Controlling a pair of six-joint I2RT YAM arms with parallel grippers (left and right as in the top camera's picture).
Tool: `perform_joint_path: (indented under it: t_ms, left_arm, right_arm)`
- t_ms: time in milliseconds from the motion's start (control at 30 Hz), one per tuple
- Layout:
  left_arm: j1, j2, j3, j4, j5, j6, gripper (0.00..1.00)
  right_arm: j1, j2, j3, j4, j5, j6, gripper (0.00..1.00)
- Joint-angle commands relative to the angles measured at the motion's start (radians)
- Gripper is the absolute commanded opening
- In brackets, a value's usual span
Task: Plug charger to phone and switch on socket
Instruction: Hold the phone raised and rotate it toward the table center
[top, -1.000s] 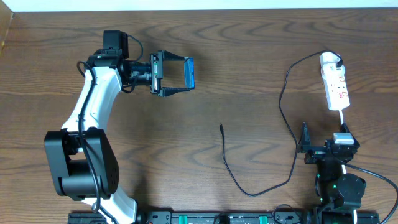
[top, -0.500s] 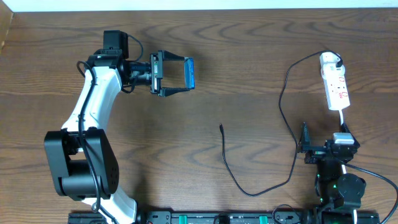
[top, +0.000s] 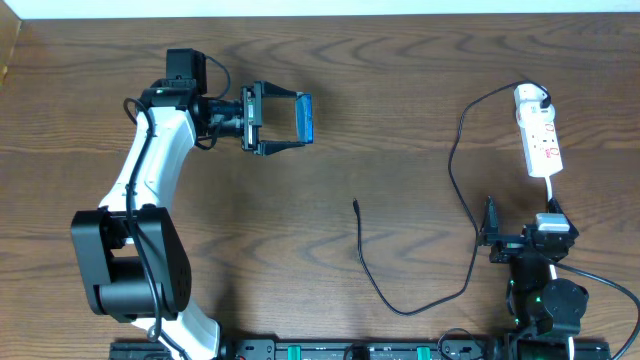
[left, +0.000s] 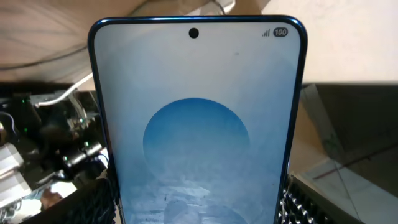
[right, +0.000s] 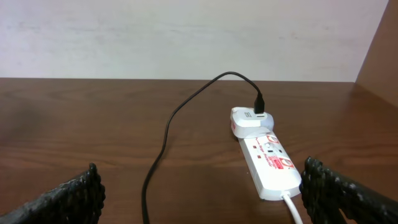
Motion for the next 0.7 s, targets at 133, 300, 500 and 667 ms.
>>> perform_joint_path:
  t_ms: [133,300,500,667]
  left_arm:
    - [0.004,-0.019,0.005,0.000,-0.277,0.002,0.07]
    - [0.004,-0.019,0.003,-0.013,-0.492,0.002,0.08]
    - [0.004,-0.019,0.003,-0.034,-0.636,0.002,0.08]
    - [0.004,-0.019,0.003,-0.041,-0.748,0.002,0.07]
  right_arm:
    - [0.008,-0.007,-0.002,-0.004,0.008,0.013,0.99]
    - [0.008,-0.007,-0.002,-0.004,0.008,0.013,0.99]
    - [0.008,-0.007,-0.002,-0.004,0.008,0.013,0.99]
    - [0.008,-0.007,-0.002,-0.004,0.008,0.013,0.99]
